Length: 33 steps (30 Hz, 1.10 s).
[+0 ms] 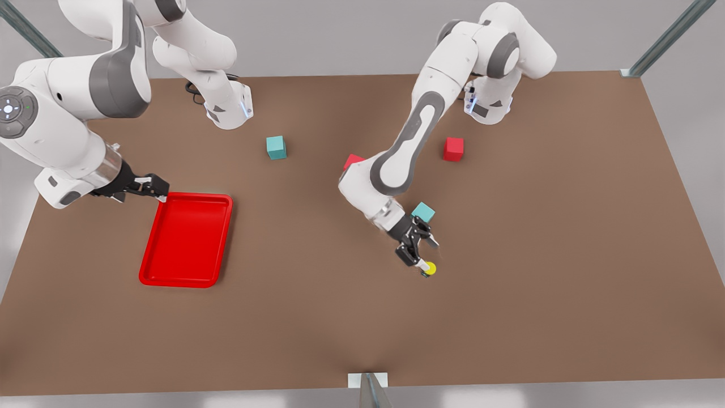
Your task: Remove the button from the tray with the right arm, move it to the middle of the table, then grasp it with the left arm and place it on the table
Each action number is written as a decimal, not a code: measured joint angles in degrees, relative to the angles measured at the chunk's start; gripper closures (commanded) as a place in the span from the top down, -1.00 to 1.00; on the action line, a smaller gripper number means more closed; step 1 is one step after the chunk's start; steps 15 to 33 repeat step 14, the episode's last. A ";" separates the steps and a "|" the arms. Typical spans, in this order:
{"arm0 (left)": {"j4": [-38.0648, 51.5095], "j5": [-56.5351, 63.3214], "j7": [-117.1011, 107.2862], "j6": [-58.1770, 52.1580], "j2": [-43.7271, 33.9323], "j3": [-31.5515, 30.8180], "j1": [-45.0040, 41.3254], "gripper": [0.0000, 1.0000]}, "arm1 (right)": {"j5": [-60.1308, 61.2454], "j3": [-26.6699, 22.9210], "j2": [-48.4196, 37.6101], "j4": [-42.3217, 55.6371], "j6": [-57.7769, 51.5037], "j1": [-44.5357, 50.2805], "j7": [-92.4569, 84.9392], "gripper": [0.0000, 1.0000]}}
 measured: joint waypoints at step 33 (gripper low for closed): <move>-14.70 -42.54 76.35 -18.24 -39.75 -17.13 35.01 1.00 | -2.01 0.35 0.00 -0.09 -0.12 1.04 -0.11 1.00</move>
